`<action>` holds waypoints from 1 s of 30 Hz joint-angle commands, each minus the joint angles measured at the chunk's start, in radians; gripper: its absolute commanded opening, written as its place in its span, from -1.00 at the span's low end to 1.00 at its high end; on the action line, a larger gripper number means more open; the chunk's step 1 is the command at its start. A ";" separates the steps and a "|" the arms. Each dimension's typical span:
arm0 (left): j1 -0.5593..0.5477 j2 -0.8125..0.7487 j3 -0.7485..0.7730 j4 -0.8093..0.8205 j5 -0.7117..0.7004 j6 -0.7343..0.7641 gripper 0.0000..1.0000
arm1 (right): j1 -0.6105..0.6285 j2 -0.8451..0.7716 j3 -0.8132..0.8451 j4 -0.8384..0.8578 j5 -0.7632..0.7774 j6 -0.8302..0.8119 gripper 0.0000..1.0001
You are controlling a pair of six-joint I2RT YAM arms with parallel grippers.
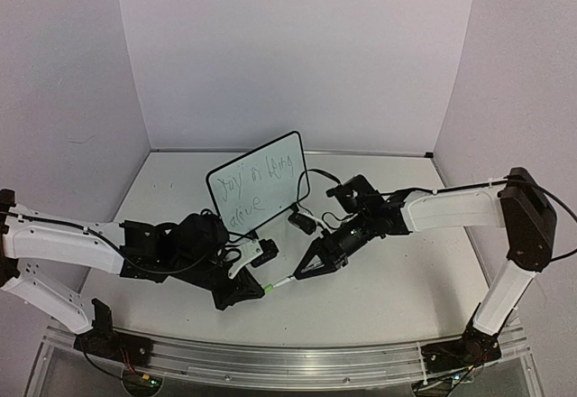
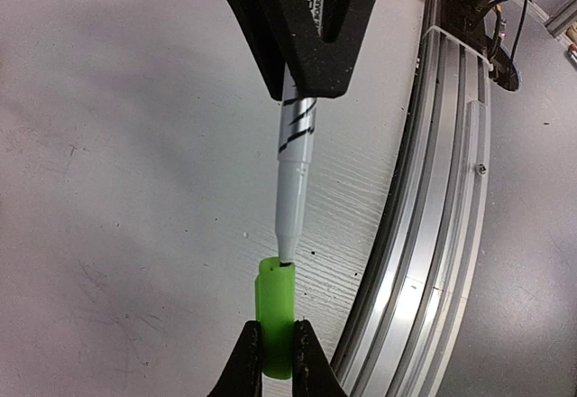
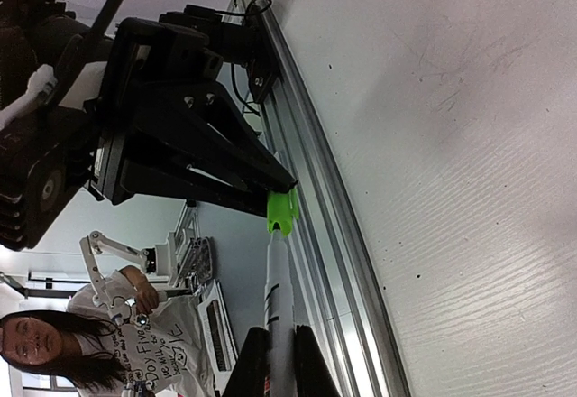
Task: Write a sentence on the whiteboard
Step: Insert the whiteboard marker without the cap into the pen cap.
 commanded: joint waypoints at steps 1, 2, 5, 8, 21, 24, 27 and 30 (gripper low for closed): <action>-0.007 -0.025 0.055 0.018 0.004 0.022 -1.00 | 0.016 0.017 0.042 0.001 -0.045 -0.024 -1.00; -0.008 -0.025 0.059 0.013 0.003 0.028 -1.00 | 0.017 0.019 0.043 0.001 -0.046 -0.026 -1.00; -0.009 -0.020 0.075 0.000 0.011 0.038 -1.00 | 0.021 0.021 0.047 0.001 -0.051 -0.030 -1.00; -0.013 -0.018 0.083 0.001 0.018 0.044 -1.00 | 0.027 0.028 0.055 0.000 -0.061 -0.033 -1.00; -0.020 0.009 0.133 0.012 0.027 0.058 -1.00 | 0.055 0.044 0.086 -0.041 -0.084 -0.061 -1.00; -0.020 0.027 0.159 0.021 0.017 0.065 -1.00 | 0.063 0.049 0.094 -0.049 -0.079 -0.065 -1.00; -0.021 0.033 0.168 0.048 0.016 0.067 -1.00 | 0.072 0.052 0.101 -0.057 -0.075 -0.070 -1.00; -0.020 0.038 0.173 0.076 0.012 0.065 -1.00 | 0.082 0.051 0.107 -0.059 -0.076 -0.073 -1.00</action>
